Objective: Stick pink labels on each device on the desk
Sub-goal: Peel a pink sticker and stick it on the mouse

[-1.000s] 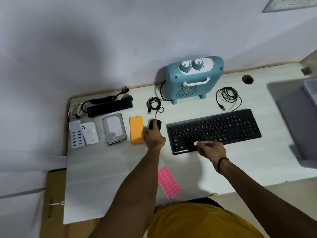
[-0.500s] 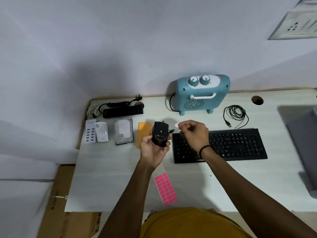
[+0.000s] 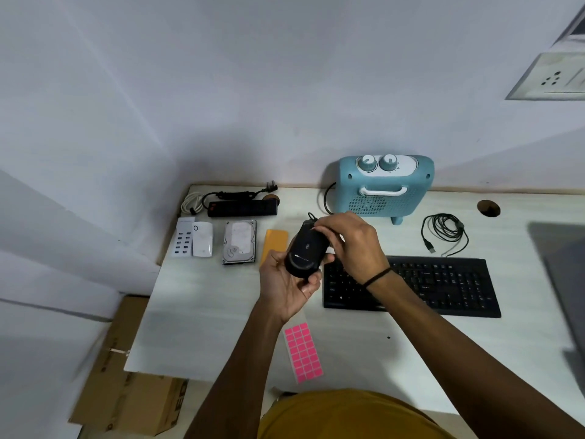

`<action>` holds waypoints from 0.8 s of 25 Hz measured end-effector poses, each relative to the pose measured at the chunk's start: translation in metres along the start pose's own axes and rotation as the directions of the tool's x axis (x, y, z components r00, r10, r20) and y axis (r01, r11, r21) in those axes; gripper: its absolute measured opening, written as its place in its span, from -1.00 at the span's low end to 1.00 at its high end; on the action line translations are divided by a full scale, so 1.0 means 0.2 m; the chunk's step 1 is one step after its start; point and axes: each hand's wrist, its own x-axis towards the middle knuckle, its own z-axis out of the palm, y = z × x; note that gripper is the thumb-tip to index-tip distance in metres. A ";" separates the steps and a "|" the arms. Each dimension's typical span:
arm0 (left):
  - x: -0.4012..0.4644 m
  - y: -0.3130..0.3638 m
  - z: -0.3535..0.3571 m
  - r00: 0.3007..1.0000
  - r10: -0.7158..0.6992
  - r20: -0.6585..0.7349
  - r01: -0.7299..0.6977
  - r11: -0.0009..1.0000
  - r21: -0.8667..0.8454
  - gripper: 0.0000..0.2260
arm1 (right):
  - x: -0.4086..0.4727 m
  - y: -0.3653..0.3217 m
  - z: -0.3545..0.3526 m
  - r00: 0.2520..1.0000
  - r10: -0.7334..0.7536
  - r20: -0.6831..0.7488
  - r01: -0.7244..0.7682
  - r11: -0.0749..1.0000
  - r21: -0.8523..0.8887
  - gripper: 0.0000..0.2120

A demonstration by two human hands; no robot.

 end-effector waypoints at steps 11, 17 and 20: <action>-0.03 -0.01 0.04 0.995 0.079 -0.062 -0.078 0.997 0.013 -0.43 | 0.03 0.00 -0.12 0.923 -0.235 0.305 0.328 0.894 -0.303 -0.57; -0.04 -0.01 0.04 0.993 0.093 -0.073 -0.095 0.995 -0.018 -0.49 | -0.05 0.00 -0.12 0.921 -0.140 0.364 0.227 0.952 -0.207 -0.53; -0.04 0.00 0.05 0.992 0.101 -0.074 -0.101 0.995 -0.003 -0.50 | -0.05 -0.01 -0.12 0.962 0.004 0.273 0.005 0.999 -0.033 -0.67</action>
